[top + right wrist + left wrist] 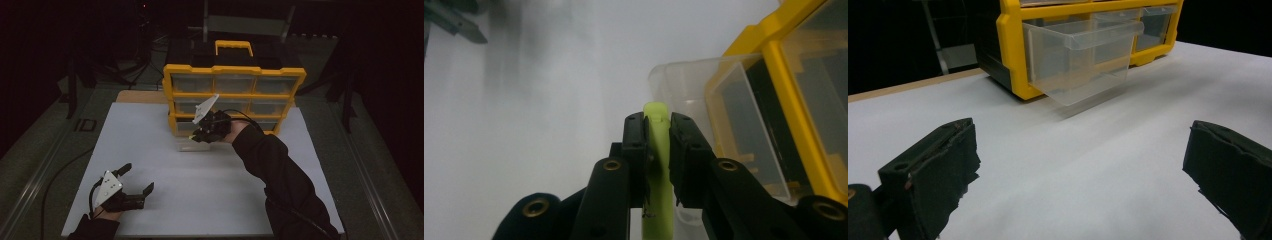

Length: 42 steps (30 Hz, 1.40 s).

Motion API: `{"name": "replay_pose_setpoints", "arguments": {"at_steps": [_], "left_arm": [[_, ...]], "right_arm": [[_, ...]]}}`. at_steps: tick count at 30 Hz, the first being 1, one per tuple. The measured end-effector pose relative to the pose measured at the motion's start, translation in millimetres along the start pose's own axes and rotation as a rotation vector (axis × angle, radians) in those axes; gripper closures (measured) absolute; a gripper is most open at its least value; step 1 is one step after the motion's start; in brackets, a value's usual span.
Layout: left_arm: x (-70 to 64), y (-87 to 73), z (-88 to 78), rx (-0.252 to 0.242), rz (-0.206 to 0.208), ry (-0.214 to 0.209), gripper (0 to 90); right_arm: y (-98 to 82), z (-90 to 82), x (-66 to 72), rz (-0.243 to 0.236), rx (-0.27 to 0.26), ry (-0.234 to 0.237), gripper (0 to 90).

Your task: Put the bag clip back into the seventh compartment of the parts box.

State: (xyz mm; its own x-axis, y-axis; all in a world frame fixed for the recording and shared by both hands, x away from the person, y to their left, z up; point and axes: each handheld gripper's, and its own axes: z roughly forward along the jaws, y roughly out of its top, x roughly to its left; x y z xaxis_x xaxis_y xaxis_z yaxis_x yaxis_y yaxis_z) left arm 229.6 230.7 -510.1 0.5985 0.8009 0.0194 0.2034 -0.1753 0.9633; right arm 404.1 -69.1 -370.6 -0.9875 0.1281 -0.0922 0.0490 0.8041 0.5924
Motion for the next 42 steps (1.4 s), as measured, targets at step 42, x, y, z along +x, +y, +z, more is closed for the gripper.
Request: {"name": "replay_pose_setpoints", "arguments": {"at_steps": [42], "left_arm": [[3.6, -0.3, -2.6, -0.016, -0.017, 0.0, 1.1]], "right_arm": [[20.3, 29.1, -43.4, 0.06, 0.026, 0.017, 60.9]]}}
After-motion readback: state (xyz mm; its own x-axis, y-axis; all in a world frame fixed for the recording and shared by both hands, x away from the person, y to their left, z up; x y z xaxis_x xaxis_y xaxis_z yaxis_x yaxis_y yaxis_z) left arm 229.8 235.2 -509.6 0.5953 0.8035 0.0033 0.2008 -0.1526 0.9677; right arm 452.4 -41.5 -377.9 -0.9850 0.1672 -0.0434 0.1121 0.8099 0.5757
